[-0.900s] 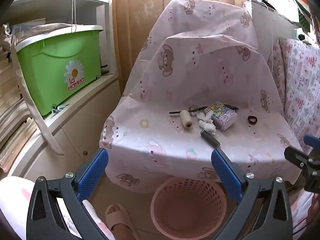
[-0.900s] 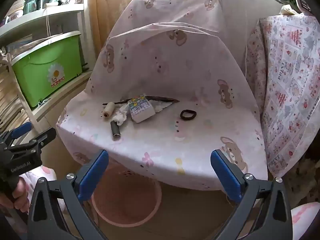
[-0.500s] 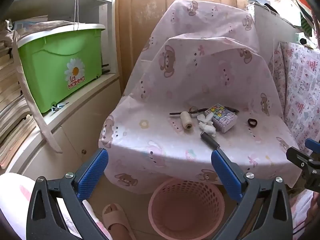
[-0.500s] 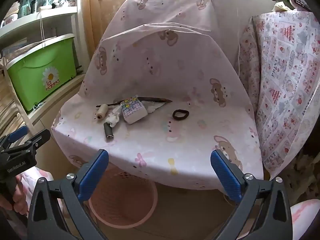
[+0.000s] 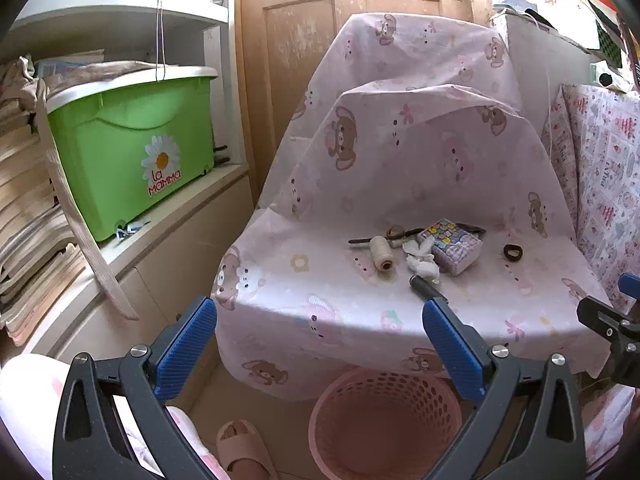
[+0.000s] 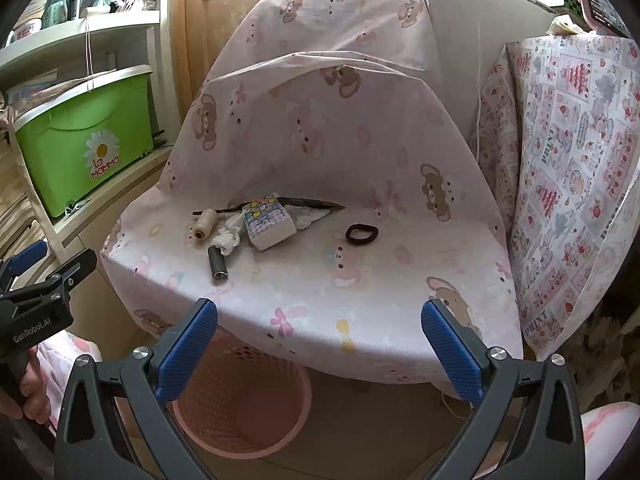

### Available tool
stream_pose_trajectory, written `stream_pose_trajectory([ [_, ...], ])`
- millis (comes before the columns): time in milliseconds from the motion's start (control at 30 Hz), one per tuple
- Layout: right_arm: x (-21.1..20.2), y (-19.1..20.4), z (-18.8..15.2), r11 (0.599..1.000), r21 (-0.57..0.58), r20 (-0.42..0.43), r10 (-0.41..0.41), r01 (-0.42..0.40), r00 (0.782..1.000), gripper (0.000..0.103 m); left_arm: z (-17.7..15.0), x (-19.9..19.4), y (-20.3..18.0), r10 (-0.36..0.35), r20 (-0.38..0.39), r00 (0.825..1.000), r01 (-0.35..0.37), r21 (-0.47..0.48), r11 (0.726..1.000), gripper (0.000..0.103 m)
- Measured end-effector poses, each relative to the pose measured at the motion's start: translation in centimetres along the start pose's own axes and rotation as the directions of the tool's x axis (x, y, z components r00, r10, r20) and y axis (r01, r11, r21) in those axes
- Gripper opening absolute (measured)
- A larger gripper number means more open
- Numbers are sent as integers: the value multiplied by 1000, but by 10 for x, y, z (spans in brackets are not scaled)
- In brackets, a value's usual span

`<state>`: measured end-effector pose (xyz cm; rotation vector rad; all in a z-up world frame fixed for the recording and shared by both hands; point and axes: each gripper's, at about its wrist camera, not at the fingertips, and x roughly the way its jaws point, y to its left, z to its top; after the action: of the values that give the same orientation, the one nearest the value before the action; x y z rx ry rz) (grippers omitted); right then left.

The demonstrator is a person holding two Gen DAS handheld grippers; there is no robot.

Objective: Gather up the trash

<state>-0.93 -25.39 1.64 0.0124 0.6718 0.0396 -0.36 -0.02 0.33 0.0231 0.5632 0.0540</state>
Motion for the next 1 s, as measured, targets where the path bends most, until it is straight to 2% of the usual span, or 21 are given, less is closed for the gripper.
stream_pose_trajectory([
  [467,4,-2,-1,1000,0,-11,3,-3,1000,103,-3,5,0,22,-21,1000,-22,4,1000,102],
  [1000,6,3,-1,1000,-16,-24,2,-3,1000,103,-4,8,0,14,-46,999,-13,13,1000,102],
])
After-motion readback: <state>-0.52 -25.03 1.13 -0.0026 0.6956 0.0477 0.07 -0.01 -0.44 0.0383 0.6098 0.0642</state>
